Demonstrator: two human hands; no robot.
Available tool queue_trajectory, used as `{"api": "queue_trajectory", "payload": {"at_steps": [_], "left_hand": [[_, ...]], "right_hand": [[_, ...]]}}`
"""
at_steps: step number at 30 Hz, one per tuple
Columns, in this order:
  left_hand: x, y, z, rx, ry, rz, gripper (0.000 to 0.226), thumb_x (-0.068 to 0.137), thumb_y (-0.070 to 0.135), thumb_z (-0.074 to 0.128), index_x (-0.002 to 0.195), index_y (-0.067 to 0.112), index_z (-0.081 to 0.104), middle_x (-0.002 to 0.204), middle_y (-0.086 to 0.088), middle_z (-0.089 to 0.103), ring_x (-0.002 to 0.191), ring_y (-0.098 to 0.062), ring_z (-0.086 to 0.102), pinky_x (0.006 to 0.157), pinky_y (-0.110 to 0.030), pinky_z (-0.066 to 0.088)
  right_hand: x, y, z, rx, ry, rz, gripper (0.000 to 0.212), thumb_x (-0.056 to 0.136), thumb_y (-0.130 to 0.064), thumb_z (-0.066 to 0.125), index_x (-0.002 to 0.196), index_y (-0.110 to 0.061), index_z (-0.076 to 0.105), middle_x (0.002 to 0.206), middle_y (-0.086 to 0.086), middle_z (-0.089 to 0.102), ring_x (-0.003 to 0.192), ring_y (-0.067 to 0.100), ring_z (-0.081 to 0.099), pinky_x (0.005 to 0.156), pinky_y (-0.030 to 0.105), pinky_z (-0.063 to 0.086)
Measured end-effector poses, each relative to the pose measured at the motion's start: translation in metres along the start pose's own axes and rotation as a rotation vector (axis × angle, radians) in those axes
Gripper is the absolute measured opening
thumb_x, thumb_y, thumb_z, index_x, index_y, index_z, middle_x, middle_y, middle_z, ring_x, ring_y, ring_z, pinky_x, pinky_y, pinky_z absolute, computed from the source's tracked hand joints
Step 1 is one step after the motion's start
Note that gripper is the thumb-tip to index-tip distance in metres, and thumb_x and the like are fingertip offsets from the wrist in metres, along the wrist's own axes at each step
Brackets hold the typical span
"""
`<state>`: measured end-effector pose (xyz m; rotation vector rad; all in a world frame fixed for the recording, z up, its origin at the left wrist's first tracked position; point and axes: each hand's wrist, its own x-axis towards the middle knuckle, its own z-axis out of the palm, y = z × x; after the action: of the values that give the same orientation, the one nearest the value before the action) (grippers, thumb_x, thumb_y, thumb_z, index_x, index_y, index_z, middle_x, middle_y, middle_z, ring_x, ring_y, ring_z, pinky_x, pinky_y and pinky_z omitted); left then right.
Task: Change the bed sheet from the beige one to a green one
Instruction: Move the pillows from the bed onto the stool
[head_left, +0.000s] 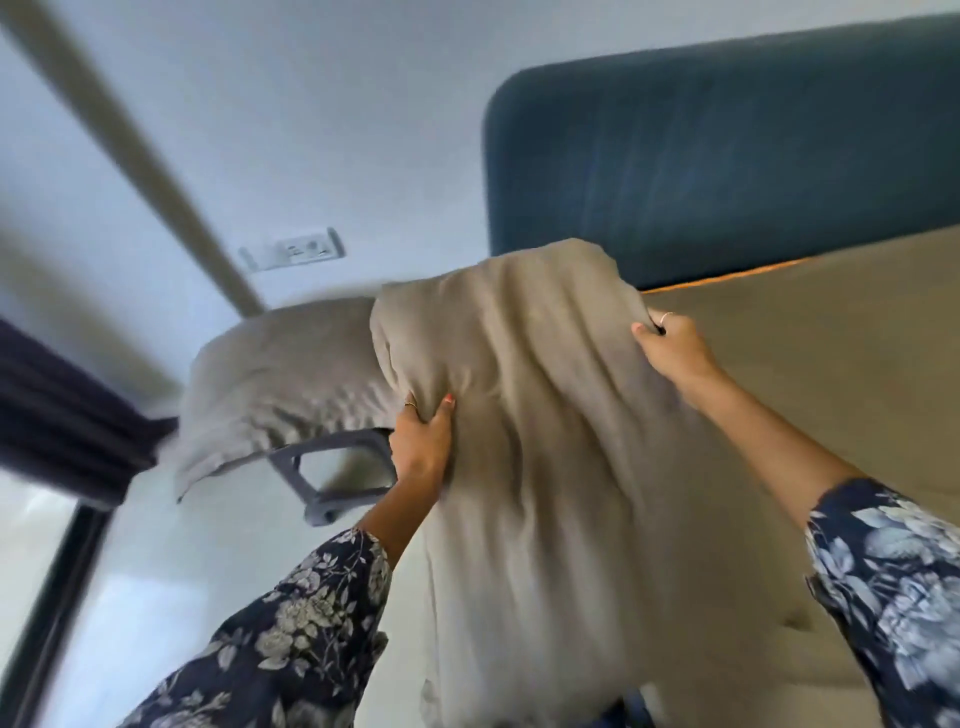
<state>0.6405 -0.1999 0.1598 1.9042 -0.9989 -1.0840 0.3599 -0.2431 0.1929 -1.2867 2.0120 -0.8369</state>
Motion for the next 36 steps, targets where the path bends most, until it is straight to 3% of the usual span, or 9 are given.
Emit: {"api": "queue_trajectory", "payload": {"at_steps": [8,11,17,21,26,29,32,34,36], "left_hand": [[0.05,-0.031,-0.145,-0.227,0.344,-0.16,0.06,0.09,0.043,0.058,0.139,0.013,0.043,0.137,-0.011,0.051,0.124,-0.034,0.048,0.107,-0.048,0.037],[0.072,-0.038,-0.172,-0.309,0.449,-0.195,0.062,0.091,0.043,0.056,0.143,0.015,0.039,0.14,-0.009,0.049,0.128,-0.033,0.045,0.11,-0.047,0.035],[0.133,-0.041,-0.193,-0.435,0.633,-0.296,0.06,0.092,0.042,0.054,0.143,0.014,0.038,0.14,-0.01,0.049,0.129,-0.032,0.044,0.109,-0.048,0.035],[0.189,-0.03,-0.195,-0.517,0.749,-0.411,0.058,0.094,0.043,0.052,0.142,0.013,0.039,0.14,-0.01,0.047,0.128,-0.034,0.043,0.108,-0.048,0.036],[0.253,-0.019,-0.191,-0.579,0.846,-0.521,0.059,0.093,0.046,0.05,0.143,0.015,0.038,0.142,-0.009,0.046,0.129,-0.034,0.043,0.108,-0.05,0.035],[0.291,-0.019,-0.189,-0.671,0.801,-0.572,0.063,0.091,0.048,0.053,0.143,0.017,0.036,0.142,-0.007,0.045,0.127,-0.033,0.044,0.107,-0.051,0.038],[0.323,-0.025,-0.189,-0.668,0.603,-0.666,0.067,0.089,0.044,0.059,0.143,0.015,0.029,0.142,-0.012,0.042,0.125,-0.036,0.045,0.104,-0.054,0.04],[0.344,-0.025,-0.189,-0.561,0.403,-0.669,0.074,0.092,0.037,0.058,0.15,0.017,0.016,0.145,-0.011,0.038,0.126,-0.032,0.044,0.105,-0.046,0.041],[0.364,-0.02,-0.186,-0.332,0.237,-0.61,0.073,0.094,0.034,0.055,0.152,0.019,0.014,0.154,-0.008,0.02,0.133,-0.027,0.038,0.108,-0.039,0.038]], "right_hand": [[0.023,-0.17,0.149,-0.125,-0.22,-0.252,0.04,0.097,-0.02,0.039,0.132,-0.021,0.057,0.132,0.003,0.059,0.124,0.026,0.05,0.099,0.031,0.04],[0.043,-0.218,0.199,-0.114,-0.329,-0.315,0.041,0.098,-0.02,0.037,0.135,-0.025,0.055,0.135,-0.005,0.056,0.125,0.02,0.05,0.098,0.024,0.039],[0.1,-0.304,0.305,-0.196,-0.466,-0.478,0.041,0.094,-0.019,0.042,0.13,-0.027,0.059,0.131,0.002,0.06,0.121,0.025,0.054,0.1,0.029,0.043],[0.143,-0.367,0.38,-0.276,-0.601,-0.601,0.038,0.097,-0.014,0.042,0.131,-0.017,0.058,0.136,0.006,0.055,0.127,0.025,0.048,0.099,0.022,0.035],[0.189,-0.43,0.465,-0.385,-0.734,-0.739,0.038,0.096,-0.02,0.044,0.132,-0.022,0.057,0.138,0.003,0.054,0.129,0.024,0.047,0.106,0.03,0.037],[0.212,-0.451,0.517,-0.45,-0.777,-0.797,0.039,0.096,-0.024,0.043,0.134,-0.029,0.054,0.137,0.005,0.055,0.127,0.029,0.048,0.107,0.041,0.038],[0.224,-0.438,0.562,-0.631,-0.856,-0.862,0.046,0.097,-0.034,0.043,0.141,-0.022,0.044,0.144,0.012,0.046,0.13,0.032,0.044,0.109,0.043,0.034],[0.222,-0.408,0.58,-0.787,-1.016,-0.879,0.052,0.099,-0.036,0.042,0.144,-0.011,0.038,0.152,0.015,0.032,0.138,0.032,0.033,0.113,0.039,0.026],[0.216,-0.362,0.59,-0.961,-1.175,-0.828,0.061,0.099,-0.046,0.04,0.151,-0.02,0.025,0.16,0.01,0.011,0.145,0.032,0.016,0.116,0.04,0.014]]}}
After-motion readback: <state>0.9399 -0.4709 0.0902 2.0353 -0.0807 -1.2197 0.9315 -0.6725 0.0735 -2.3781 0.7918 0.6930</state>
